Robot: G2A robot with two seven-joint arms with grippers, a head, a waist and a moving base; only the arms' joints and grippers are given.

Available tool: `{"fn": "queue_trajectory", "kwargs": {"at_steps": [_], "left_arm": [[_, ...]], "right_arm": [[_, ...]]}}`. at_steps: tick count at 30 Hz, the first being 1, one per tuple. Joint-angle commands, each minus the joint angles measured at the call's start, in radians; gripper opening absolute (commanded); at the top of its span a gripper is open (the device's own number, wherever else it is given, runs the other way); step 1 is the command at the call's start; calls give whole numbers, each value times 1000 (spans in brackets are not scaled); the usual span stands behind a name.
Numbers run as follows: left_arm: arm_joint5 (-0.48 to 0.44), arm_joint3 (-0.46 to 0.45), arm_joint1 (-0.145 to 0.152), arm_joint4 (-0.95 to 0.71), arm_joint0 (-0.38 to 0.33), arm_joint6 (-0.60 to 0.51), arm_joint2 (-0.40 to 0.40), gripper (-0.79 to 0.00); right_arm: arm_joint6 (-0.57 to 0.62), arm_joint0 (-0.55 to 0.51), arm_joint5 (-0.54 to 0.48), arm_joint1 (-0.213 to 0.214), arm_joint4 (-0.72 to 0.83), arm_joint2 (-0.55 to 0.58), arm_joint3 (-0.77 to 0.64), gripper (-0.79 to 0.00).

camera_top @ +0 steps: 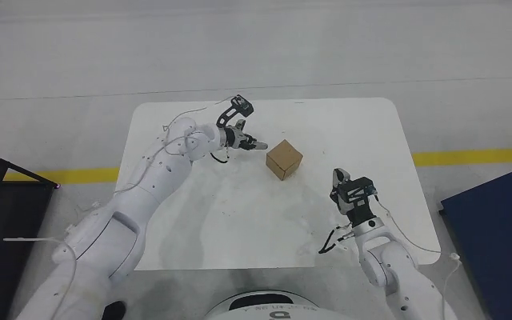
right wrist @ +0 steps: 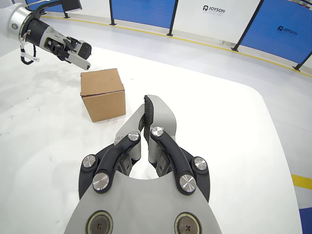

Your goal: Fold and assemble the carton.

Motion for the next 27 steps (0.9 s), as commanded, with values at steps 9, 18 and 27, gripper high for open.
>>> {"fn": "queue_trajectory", "kwargs": {"at_steps": [9, 18, 27], "left_arm": [[-130, 160, -62, -17, -71, 15, 45, 0], [-217, 223, -96, 0, -107, 28, 68, 0], [-53, 256, -155, 154, -154, 235, 116, 0]], "right_arm": [[29, 18, -26, -4, 6, 15, 2, -785], [49, 82, -67, -11, -2, -23, 44, -785], [36, 45, -76, -13, -3, -16, 45, -785]]}}
